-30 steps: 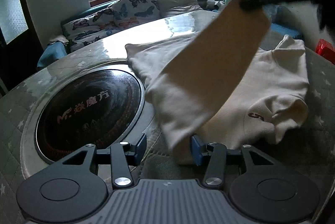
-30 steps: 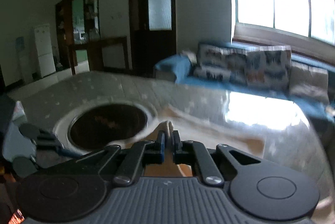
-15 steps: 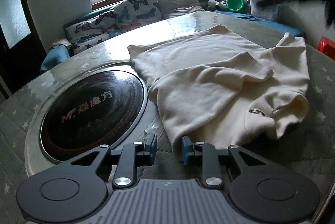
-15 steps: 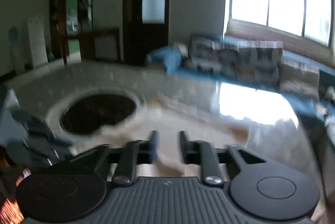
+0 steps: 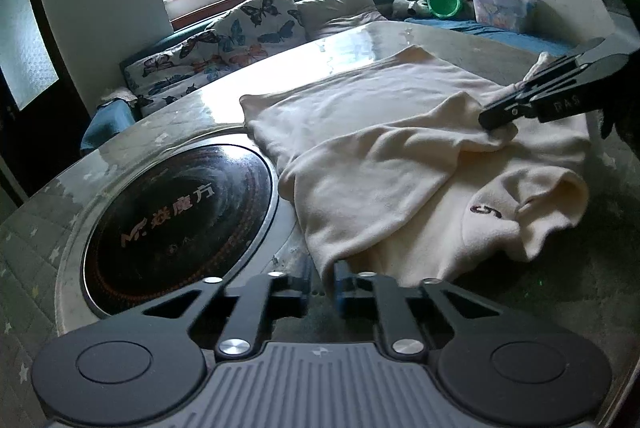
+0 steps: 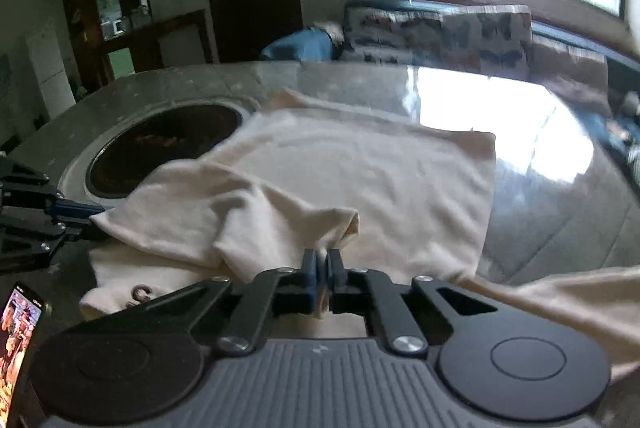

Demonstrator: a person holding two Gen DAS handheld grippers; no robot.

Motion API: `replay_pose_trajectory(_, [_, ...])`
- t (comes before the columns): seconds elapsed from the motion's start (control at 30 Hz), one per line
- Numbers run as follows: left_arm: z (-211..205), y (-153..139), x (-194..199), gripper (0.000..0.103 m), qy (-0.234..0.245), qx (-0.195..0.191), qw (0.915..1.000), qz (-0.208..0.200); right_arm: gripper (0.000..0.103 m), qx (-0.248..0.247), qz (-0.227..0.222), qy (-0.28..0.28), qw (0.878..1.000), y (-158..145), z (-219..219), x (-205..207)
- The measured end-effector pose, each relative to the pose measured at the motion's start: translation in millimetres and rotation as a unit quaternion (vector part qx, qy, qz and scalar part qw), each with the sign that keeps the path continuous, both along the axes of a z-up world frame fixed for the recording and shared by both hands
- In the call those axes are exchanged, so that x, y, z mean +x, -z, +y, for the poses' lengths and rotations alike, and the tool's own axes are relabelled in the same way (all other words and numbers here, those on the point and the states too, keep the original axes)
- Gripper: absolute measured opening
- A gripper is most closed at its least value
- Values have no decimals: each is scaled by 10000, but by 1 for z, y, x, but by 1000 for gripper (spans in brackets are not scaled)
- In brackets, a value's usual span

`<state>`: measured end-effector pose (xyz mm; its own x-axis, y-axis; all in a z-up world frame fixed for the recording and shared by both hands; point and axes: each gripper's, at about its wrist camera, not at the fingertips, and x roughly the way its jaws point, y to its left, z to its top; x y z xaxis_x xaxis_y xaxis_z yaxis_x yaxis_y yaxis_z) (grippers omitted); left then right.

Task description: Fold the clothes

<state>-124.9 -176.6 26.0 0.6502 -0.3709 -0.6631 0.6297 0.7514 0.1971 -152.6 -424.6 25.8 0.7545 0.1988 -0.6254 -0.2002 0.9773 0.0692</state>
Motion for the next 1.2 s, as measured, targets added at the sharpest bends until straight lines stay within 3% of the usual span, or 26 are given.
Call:
replay_pose_trajectory(0.13, [2, -3, -1, 5, 71, -12, 10000, -50, 4, -213, -432, -36, 9988, -37, 1, -18])
replay_pose_trajectory(0.23, [5, -7, -3, 5, 168, -31, 9998, -92, 4, -395, -513, 15, 9979, -50, 1, -32])
replay_pose_trajectory(0.47, [7, 1, -12, 9, 706, 289, 9971, 80, 8, -404, 186, 123, 9989, -18, -10, -34])
replay_pose_trajectory(0.6, [16, -10, -11, 12, 921, 282, 9950, 272, 10, -349, -105, 137, 9992, -31, -13, -36])
replay_pose_trajectory(0.73, [14, -32, 1, 12, 852, -106, 9961, 185, 11, -185, -212, 112, 9995, -30, -11, -22])
replay_pose_trajectory(0.87, [-10, -38, 28, 12, 692, -560, 9957, 260, 11, -33, -82, 90, 9999, -8, -1, -5])
replay_pose_trajectory(1.03, [-44, -15, 60, 12, 522, -566, 9954, 576, 11, 60, 69, 318, 9995, 17, -3, 0])
replay_pose_trajectory(1.1, [-52, -3, 70, 12, 352, -407, 9963, 667, 12, 132, 39, 355, 9993, 16, -9, -6])
replay_pose_trajectory(1.2, [-51, 1, 72, 12, 309, -482, 9960, 681, 20, 357, -99, 650, 9972, 5, -31, -22])
